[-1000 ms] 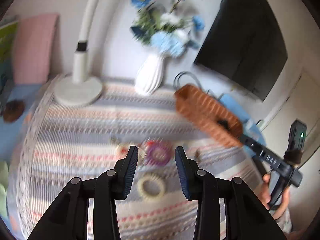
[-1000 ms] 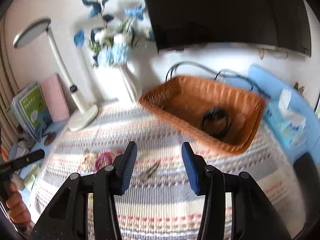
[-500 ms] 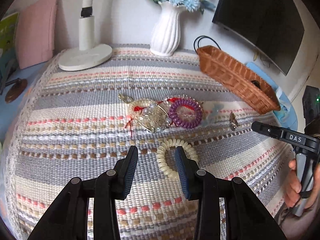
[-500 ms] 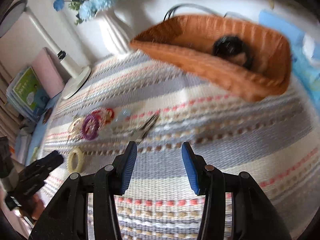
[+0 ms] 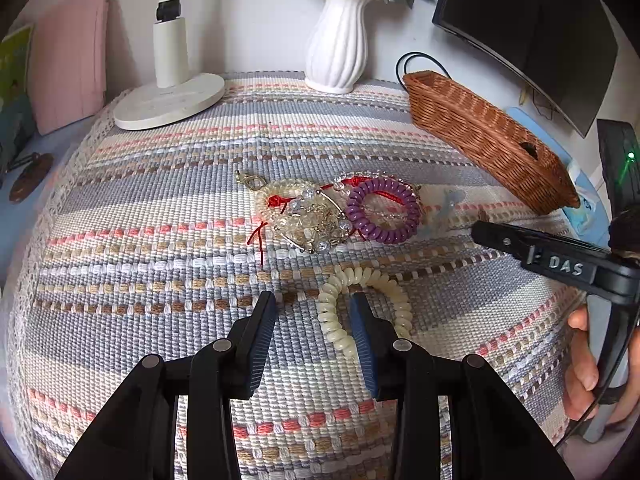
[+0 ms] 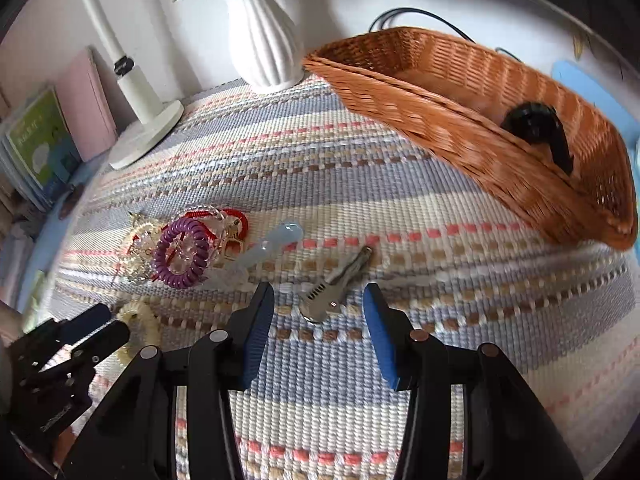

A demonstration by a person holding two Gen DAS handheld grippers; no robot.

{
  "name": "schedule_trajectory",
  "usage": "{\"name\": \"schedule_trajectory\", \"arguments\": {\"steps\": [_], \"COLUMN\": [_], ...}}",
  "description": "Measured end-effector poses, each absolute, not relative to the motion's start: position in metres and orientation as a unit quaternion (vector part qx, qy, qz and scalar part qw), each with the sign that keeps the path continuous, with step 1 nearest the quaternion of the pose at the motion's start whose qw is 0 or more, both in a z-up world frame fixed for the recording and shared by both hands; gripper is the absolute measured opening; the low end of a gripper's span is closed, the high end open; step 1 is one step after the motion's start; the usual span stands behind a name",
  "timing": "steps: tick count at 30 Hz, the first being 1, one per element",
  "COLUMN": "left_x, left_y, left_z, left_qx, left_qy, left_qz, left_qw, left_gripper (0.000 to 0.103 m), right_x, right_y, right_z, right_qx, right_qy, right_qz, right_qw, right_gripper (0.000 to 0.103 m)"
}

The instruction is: Organize jewelry

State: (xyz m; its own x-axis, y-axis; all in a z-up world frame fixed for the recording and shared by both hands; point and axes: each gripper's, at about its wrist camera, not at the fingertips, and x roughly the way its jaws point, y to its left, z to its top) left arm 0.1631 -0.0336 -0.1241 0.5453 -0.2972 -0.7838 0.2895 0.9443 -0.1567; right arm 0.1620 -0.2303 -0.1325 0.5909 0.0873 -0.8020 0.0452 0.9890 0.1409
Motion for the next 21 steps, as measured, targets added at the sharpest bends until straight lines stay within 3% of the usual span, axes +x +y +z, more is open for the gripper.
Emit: {"name": "schedule_trajectory", "arguments": {"steps": [2,4,7,13,21], "left_x": [0.163,0.163,0.161,0.154,0.139], "left_y": [-0.035,-0.039,-0.049,-0.05,-0.037], "left_z": [-0.124,-0.125,-0.125,-0.12,-0.081], "left_qx": [0.0,0.009,0.03,0.041,-0.042], "left_qy": [0.446,0.445,0.442,0.43,0.396], "left_qz": [-0.165,-0.16,-0.159,-0.173,-0.255], "left_qw": [0.88,0.881,0.882,0.885,0.881], "left_gripper": [0.039,0.036,0.01,0.01,0.01], "right_x": [0.163,0.162,0.158,0.139,0.111], "right_y": [-0.223,-0.216,-0.222,-0.248,-0.28], "right_z": [-0.133,-0.134,-0.133,-0.124,-0.081], "right_qx": [0.048,0.016,0.018,0.062,0.116], "right_qy": [0.448,0.445,0.444,0.445,0.403], "right_qz": [0.002,-0.011,-0.006,0.022,0.058], "right_qw": [0.892,0.895,0.896,0.893,0.906], "right_gripper": [0.042,0.025,0.025,0.025,0.025]}}
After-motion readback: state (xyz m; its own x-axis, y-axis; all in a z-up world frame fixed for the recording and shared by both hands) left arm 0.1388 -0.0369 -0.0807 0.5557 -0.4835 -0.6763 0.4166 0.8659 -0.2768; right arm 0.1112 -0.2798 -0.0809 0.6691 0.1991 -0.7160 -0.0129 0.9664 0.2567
